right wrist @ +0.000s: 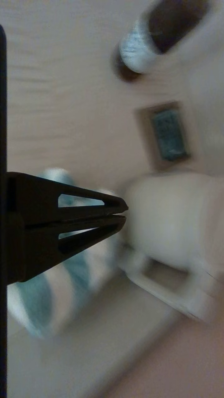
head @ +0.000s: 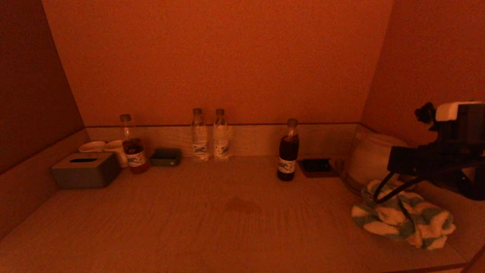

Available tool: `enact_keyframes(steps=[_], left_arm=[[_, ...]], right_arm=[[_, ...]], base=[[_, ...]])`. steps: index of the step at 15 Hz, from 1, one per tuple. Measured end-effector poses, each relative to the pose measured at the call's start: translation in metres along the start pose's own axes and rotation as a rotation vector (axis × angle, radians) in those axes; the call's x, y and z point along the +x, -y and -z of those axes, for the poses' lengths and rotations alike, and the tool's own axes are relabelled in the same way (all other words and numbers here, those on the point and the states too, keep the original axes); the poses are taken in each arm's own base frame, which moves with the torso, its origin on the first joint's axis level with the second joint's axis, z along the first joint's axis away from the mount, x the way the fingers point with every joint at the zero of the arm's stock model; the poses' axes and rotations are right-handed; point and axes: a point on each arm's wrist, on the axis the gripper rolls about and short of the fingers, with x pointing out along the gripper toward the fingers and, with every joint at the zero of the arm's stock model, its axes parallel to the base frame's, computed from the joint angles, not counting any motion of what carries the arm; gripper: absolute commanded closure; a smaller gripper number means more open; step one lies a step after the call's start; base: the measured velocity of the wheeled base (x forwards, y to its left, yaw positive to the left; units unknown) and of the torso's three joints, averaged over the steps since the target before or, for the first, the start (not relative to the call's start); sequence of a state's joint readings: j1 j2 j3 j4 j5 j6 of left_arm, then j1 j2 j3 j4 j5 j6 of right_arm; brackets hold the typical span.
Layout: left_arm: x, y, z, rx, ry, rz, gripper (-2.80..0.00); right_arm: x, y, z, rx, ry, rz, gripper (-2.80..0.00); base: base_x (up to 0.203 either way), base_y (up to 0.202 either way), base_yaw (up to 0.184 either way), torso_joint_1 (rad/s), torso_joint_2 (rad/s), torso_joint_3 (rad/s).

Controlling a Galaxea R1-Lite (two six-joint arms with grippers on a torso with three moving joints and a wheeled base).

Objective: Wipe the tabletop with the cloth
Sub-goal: Pick up the tablecloth

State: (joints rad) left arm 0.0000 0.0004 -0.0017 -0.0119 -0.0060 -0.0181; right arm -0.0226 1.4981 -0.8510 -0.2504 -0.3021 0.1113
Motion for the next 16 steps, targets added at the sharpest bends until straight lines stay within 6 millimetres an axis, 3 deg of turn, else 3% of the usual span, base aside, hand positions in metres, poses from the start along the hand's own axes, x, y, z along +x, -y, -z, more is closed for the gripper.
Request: enact_keyframes(steps=[2,10,15,16], left_arm=[[0.0,0.0,0.0,0.0,0.0,0.0,0.0],[0.0,0.0,0.0,0.0,0.0,0.0,0.0],[0.0,0.0,0.0,0.0,0.0,0.001,0.0],[0.0,0.0,0.0,0.0,0.0,0.001,0.0]], right_arm=[[0.001,0.0,0.003,-0.037,-0.023,0.007,0.0],[-0.003,0.011,0.046,-0.129,-0.25,0.085,0.0],[-0.004,0.014,0.057,-0.149,-0.291,0.118,0.0],[-0.004,0.014,0.058,-0.151,-0.296,0.118,-2.8]], base=[[0.0,0.0,0.0,0.0,0.0,0.0],[0.0,0.0,0.0,0.0,0.0,0.0],[0.0,0.0,0.0,0.0,0.0,0.0],[0.0,0.0,0.0,0.0,0.0,0.0]])
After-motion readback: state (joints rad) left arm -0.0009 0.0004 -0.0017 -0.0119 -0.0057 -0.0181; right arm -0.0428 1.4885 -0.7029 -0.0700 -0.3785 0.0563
